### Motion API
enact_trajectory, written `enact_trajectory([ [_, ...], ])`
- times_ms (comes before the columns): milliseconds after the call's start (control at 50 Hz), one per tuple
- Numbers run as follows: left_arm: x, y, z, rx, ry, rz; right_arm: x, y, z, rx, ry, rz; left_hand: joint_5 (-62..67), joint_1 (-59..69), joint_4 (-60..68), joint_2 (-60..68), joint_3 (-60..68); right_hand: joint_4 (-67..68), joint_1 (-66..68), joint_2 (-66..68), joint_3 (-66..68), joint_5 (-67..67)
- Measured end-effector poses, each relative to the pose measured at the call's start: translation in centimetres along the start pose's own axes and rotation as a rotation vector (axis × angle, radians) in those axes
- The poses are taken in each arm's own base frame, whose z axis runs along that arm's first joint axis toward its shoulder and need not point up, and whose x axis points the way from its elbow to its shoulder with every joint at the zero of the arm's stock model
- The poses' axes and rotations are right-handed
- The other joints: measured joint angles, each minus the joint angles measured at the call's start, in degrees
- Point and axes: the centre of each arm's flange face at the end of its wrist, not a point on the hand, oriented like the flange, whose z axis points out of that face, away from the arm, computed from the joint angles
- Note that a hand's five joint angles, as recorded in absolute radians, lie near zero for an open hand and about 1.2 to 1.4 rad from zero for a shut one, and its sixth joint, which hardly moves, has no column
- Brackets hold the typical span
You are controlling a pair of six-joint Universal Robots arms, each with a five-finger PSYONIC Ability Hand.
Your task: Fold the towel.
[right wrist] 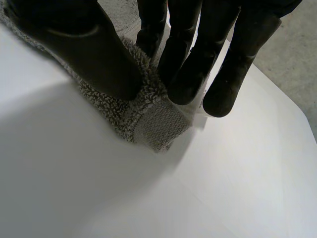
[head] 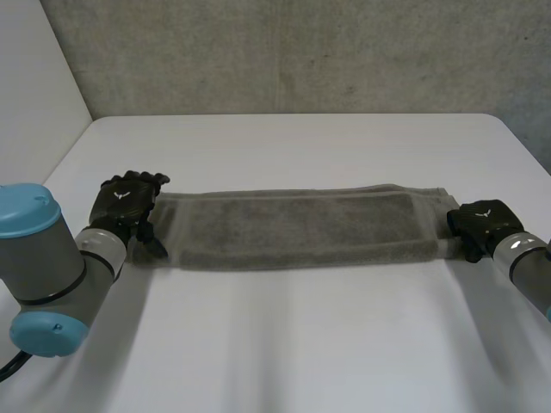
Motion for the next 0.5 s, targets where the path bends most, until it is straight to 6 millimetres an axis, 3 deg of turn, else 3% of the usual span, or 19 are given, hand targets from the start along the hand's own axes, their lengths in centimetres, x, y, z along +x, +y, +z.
enact_trajectory([
  [160, 0.2, 0.0, -0.2, -0.002, 0.005, 0.001, 2.7, 0.8, -0.3, -0.028, 0.053, 0.017, 0.0, 0.0, 0.0, 0.0, 0.0, 0.0, 0.0, 0.0, 0.0, 0.0],
  [340, 0.1, -0.9, -0.5, 0.024, 0.000, 0.002, 12.1, 0.8, -2.3, -0.071, 0.279, -0.066, 0.0, 0.0, 0.0, 0.0, 0.0, 0.0, 0.2, 0.0, 0.0, -0.1],
  [380, 0.1, -1.0, -0.5, 0.028, 0.000, 0.002, 12.7, 0.2, -2.6, -0.066, 0.291, -0.082, 0.0, 0.0, 0.0, 0.0, 0.0, 0.0, 0.3, 0.0, 0.0, -0.1],
  [440, 0.0, -1.3, -0.6, 0.036, 0.000, 0.003, 12.4, -2.6, -2.8, -0.018, 0.276, -0.110, 0.0, 0.0, 0.0, 0.0, 0.0, 0.0, 0.3, 0.0, 0.0, -0.1],
  [500, 0.0, -1.5, -0.7, 0.041, 0.000, 0.003, 9.5, -6.7, -2.9, 0.077, 0.213, -0.120, 0.0, 0.0, 0.0, 0.0, 0.0, 0.0, 0.3, 0.2, 0.0, -0.1],
])
